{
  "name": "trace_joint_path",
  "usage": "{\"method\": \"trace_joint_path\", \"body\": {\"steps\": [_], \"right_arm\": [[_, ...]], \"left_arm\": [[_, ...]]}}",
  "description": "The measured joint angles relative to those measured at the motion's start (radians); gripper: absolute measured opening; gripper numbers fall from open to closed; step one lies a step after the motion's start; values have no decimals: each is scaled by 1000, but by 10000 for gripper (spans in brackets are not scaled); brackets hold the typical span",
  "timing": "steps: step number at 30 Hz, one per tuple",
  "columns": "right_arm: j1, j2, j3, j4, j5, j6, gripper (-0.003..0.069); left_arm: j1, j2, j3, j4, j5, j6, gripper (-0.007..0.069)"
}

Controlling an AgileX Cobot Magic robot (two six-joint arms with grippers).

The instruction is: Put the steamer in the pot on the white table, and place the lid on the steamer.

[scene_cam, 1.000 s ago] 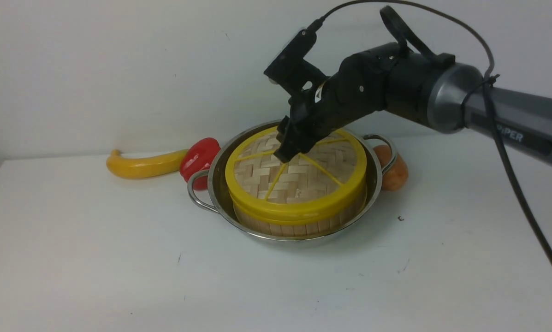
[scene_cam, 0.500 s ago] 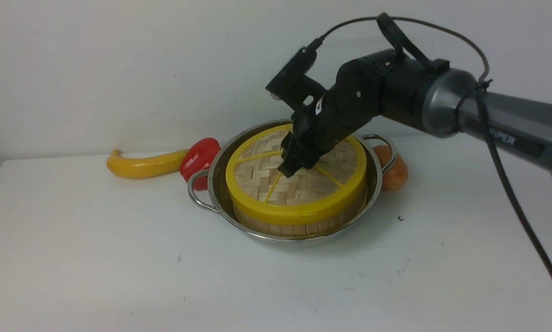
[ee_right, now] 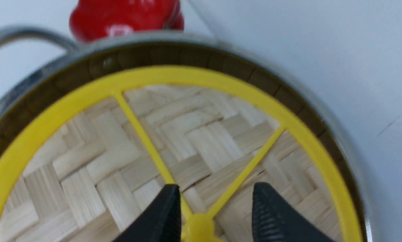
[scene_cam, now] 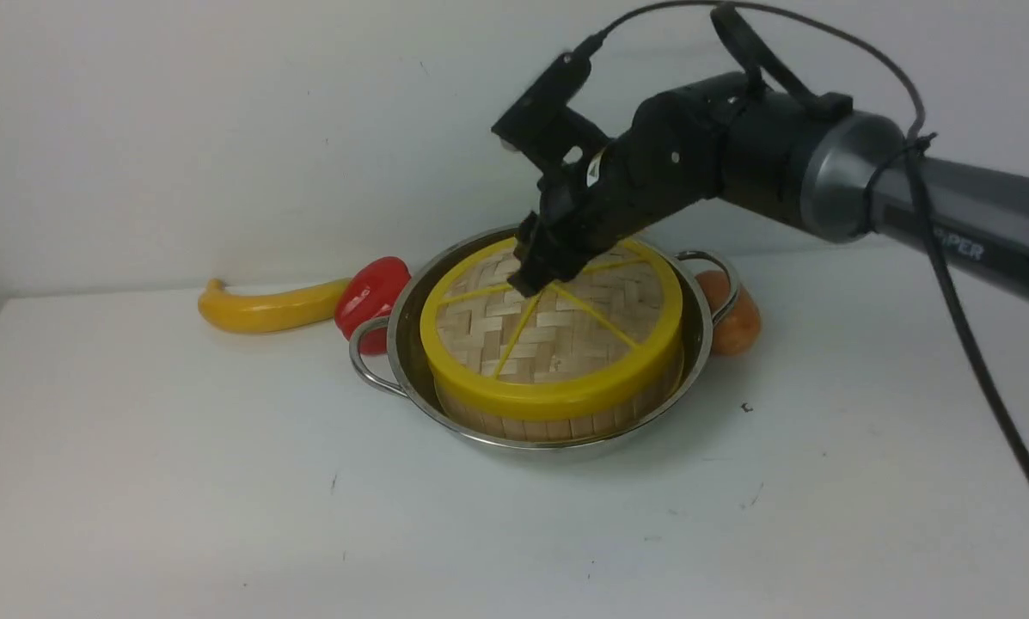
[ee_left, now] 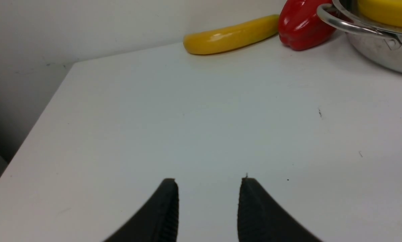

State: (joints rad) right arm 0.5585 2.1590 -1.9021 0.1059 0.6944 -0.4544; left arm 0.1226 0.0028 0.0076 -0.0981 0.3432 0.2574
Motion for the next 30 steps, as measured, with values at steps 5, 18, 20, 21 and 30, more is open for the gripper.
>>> {"method": "trace_joint_path", "body": {"steps": [5, 18, 20, 21, 30], "right_arm": [[-6, -86, 0, -9, -6, 45, 299], [-33, -347, 0, -192, 26, 238, -6], [-34, -379, 0, -187, 13, 290, -6], [-34, -390, 0, -179, 4, 309, -6], [-33, -444, 0, -88, -120, 364, 2]], "left_arm": [[0, 0, 0, 0, 0, 0, 242], [0, 0, 0, 0, 0, 0, 242], [0, 0, 0, 0, 0, 0, 242], [0, 0, 0, 0, 0, 0, 242], [0, 0, 0, 0, 0, 0, 242]]}}
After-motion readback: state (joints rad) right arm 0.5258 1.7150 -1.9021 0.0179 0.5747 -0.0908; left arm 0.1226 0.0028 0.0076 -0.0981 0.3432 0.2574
